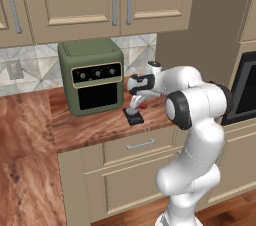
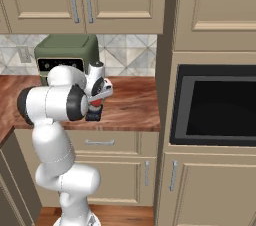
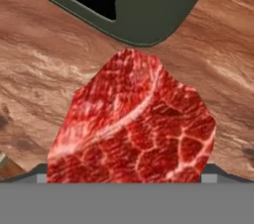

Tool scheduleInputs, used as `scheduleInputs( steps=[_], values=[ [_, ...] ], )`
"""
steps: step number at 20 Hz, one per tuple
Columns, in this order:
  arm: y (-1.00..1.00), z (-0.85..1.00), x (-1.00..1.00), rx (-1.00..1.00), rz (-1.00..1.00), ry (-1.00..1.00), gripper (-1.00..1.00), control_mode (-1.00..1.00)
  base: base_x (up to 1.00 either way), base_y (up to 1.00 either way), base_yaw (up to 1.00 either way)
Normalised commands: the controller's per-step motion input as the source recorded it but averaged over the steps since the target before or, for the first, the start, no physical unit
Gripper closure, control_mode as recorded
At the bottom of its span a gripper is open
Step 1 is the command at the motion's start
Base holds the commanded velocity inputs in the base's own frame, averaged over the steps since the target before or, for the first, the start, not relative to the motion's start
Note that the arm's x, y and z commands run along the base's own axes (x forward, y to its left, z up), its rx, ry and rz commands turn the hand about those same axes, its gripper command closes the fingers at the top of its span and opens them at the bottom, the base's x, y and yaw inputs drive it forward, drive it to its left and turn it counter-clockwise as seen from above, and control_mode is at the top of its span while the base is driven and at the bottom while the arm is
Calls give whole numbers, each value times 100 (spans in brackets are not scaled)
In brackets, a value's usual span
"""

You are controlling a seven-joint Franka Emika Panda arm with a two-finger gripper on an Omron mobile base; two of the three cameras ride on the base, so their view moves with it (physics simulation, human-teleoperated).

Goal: Take the steak from the fridge and place it on the digital scale on the counter by the fridge. Wait a few seconds for a reading, then move it to the plate on the dining counter.

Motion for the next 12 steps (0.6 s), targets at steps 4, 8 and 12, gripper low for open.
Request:
scheduleInputs(
  steps=[4,8,12],
  values=[
    [0,85,-71,6,0,-22,100,-100,0,0,0],
    [0,99,-100,3,-2,-16,100,-100,0,0,0],
    [-3,93,-100,4,-13,-2,100,-100,0,0,0]
  ],
)
